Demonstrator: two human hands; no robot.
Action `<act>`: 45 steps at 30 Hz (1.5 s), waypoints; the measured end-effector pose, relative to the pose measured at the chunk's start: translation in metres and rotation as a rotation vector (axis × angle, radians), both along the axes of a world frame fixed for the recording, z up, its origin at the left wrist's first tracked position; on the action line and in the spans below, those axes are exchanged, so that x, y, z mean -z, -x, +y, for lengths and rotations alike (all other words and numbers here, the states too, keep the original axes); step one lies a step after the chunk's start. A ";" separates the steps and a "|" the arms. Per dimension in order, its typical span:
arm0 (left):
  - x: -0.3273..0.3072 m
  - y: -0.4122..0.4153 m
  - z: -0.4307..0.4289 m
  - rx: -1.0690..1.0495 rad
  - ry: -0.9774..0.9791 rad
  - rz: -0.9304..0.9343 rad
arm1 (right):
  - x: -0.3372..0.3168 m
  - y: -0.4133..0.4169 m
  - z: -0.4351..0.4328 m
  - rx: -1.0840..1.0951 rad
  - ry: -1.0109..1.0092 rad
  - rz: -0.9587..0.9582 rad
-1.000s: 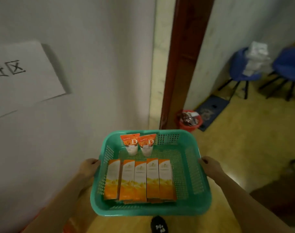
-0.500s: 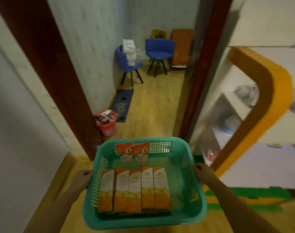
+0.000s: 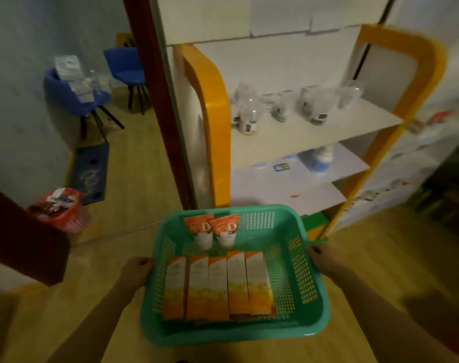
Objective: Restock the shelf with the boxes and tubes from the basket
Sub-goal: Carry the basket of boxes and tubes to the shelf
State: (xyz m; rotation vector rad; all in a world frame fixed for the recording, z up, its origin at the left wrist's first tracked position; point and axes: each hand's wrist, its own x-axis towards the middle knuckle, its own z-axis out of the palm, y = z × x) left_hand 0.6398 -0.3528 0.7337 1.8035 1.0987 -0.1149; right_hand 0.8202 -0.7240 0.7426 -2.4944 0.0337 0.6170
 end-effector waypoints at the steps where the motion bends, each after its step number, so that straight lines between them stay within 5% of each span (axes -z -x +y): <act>1: 0.003 -0.012 -0.015 0.030 0.003 -0.004 | 0.001 -0.001 -0.020 0.038 0.006 0.010; 16: 0.024 -0.194 -0.210 0.474 0.060 0.004 | -0.008 -0.031 -0.253 0.479 0.031 0.044; 25: 0.046 -0.323 -0.301 0.496 0.121 -0.023 | 0.001 -0.093 -0.353 0.641 -0.029 0.073; 36: 0.025 -0.429 -0.432 0.531 0.128 -0.023 | -0.010 -0.183 -0.469 0.645 0.025 0.068; 45: 0.018 -0.474 -0.568 0.331 0.166 -0.032 | -0.002 -0.297 -0.588 0.464 0.048 0.122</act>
